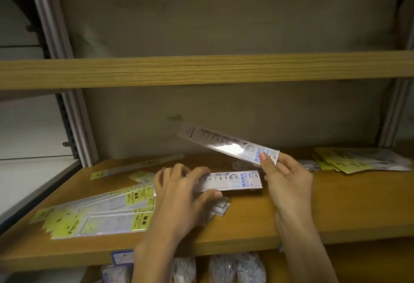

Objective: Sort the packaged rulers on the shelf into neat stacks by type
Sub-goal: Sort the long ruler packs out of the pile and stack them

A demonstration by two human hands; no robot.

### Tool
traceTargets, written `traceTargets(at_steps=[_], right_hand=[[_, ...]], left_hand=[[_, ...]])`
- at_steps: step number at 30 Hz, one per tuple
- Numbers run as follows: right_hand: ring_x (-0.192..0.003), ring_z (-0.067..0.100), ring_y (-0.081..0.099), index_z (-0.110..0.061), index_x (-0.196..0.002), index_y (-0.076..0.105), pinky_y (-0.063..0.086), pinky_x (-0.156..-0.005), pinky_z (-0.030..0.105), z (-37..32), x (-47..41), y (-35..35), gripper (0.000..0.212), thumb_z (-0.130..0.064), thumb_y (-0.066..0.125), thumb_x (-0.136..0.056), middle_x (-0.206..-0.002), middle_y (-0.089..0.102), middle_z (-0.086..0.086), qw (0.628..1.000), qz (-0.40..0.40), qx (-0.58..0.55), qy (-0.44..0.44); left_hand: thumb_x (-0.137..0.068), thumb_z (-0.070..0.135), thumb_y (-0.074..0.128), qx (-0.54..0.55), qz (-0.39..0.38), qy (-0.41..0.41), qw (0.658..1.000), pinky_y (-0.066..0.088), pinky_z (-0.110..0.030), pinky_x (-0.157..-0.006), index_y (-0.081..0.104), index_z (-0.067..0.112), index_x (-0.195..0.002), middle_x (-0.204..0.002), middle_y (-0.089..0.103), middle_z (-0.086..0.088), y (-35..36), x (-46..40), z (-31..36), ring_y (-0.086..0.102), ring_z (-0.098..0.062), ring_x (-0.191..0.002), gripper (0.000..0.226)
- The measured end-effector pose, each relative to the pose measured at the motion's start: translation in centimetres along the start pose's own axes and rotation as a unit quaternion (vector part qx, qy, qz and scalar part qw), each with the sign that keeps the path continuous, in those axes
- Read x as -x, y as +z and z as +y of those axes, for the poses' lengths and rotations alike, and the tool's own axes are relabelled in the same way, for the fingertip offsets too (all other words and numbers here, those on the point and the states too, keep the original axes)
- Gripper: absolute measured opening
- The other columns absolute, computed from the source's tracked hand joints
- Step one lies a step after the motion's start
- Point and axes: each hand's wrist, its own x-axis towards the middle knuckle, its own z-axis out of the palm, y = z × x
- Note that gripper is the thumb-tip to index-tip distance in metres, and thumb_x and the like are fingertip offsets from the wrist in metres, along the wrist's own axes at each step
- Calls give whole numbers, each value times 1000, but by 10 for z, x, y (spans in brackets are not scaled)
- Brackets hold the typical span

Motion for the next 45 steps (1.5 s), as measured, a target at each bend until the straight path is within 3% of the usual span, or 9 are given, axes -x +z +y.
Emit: traceTargets(at_steps=[3, 6, 8, 12, 17, 29, 31, 34, 45], right_hand=[[-72, 1, 70, -28, -83, 64, 52, -61, 19, -3, -14, -17, 12, -18, 67, -88, -73, 72, -11, 1000, -1, -13, 11], [-71, -4, 68, -28, -89, 65, 47, -52, 9, -10, -34, -43, 10, -18, 67, -88, -80, 72, -10, 1000, -9, -13, 7], [-71, -5, 67, -28, -90, 64, 47, -54, 10, -13, -50, -65, 11, -18, 67, -88, -82, 72, -11, 1000, -7, -9, 3], [-83, 0, 65, -30, -93, 62, 46, -68, 18, -11, -85, -116, 11, -22, 69, -87, -90, 71, -8, 999, 43, -11, 10], [-74, -5, 53, -20, -123, 55, 39, -64, 12, -4, -120, -160, 40, -15, 70, -87, -81, 54, -18, 996, 88, -20, 7], [-82, 15, 56, -21, -105, 54, 42, -80, 29, 1, -149, -144, 35, -16, 78, -80, -76, 57, -9, 993, 25, 115, 14], [-77, 17, 58, -19, -87, 57, 45, -77, 29, 4, -151, -133, 24, -15, 79, -78, -77, 58, -4, 989, 20, 146, 11], [-63, 12, 51, -19, -68, 50, 42, -70, 27, 10, -150, -116, 31, -14, 78, -79, -69, 51, -7, 981, -7, 191, 11], [-85, 29, 58, -13, -89, 62, 36, -66, 26, 24, -150, -103, 24, -34, 72, -84, -85, 62, 3, 944, -10, 329, 2]], left_hand=[[-69, 84, 26, 13, 18, 33, 999, -2, -32, -110, 59, 43, -116, -107, 45, 14, 15, -10, 18, 38, -9, -112, 70], [-72, 75, 43, 24, 37, 42, 998, 0, -33, -110, 65, 37, -111, -106, 54, 12, 34, -17, 43, 47, -13, -110, 58], [-76, 68, 55, 28, 45, 34, 998, -3, -31, -110, 64, 36, -114, -109, 55, 12, 47, -23, 66, 48, -14, -114, 50], [-77, 56, 62, 34, 59, 44, 997, -5, -29, -111, 63, 37, -114, -110, 51, 18, 76, -27, 110, 43, -8, -116, 42], [-87, 55, 53, 12, 2, 9, 1000, -16, -28, -111, 48, 43, -128, -129, 39, 24, 95, -32, 142, 22, 3, -131, 43], [-86, 54, 57, 13, -89, -49, 995, 2, -39, -113, 49, 45, -123, -137, 42, 18, 92, -47, 134, 26, -9, -136, 40], [-86, 53, 58, 12, -98, -55, 994, 4, -40, -113, 50, 44, -122, -136, 43, 18, 88, -47, 130, 28, -10, -135, 38], [-86, 53, 58, 1, -101, -64, 993, 6, -40, -112, 51, 44, -120, -136, 44, 18, 84, -48, 123, 30, -10, -134, 35], [-86, 54, 57, 3, -108, -74, 991, 6, -39, -112, 50, 43, -125, -136, 42, 17, 82, -54, 116, 31, -10, -133, 40]])
